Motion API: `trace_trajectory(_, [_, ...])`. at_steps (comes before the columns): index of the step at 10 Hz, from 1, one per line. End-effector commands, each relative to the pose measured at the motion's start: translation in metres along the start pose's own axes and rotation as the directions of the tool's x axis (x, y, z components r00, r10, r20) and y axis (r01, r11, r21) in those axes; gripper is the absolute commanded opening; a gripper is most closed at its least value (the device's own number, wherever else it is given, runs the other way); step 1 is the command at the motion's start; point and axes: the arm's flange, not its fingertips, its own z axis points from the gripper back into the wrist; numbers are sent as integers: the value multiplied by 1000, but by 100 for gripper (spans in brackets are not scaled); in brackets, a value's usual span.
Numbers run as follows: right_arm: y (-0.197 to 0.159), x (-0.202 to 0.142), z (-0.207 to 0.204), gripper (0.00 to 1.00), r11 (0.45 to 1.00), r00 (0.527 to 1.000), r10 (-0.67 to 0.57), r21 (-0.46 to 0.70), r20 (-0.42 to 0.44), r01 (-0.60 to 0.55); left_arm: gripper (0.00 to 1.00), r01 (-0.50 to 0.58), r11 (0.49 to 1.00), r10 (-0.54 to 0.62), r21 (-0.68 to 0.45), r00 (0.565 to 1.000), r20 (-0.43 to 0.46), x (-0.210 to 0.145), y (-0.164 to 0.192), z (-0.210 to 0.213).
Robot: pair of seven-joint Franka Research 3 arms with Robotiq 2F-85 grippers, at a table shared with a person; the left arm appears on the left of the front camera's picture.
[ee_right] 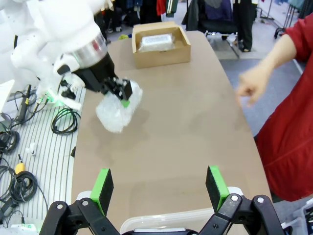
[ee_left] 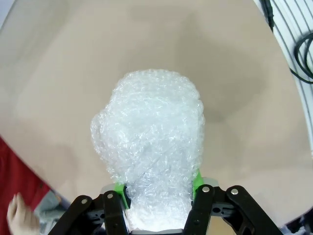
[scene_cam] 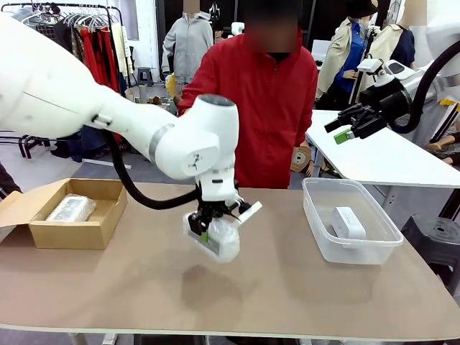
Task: Separate and place wrapped and unwrapped clocks.
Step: Pick up the Digital clock indicated by the person.
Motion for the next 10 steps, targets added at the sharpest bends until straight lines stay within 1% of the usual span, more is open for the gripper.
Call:
trace_trajectory(1, [-2,4,3,100,1000,1000,-4,-5,2,4,0,-109,994,109,14,994,-22,-8,-12,43])
trace_trajectory(3, [-2,4,3,100,1000,1000,-4,-5,2,4,0,-213,976,215,53,976,-32,-15,-10,90])
trace_trajectory(5, [-2,4,3,100,1000,1000,-4,-5,2,4,0,-263,960,266,95,964,-13,-25,-4,122])
trace_trajectory(6, [-2,4,3,100,1000,1000,-4,-5,2,4,0,-337,937,339,92,941,-3,-31,1,136])
trace_trajectory(7, [-2,4,3,100,1000,1000,-4,-5,2,4,0,-386,918,384,93,922,41,-36,7,151])
trace_trajectory(9, [-2,4,3,100,1000,1000,-4,-5,2,4,0,-410,904,403,119,912,78,-45,14,174])
trace_trajectory(10, [-2,4,3,100,1000,1000,-4,-5,2,4,0,-410,899,401,150,912,90,-48,15,183])
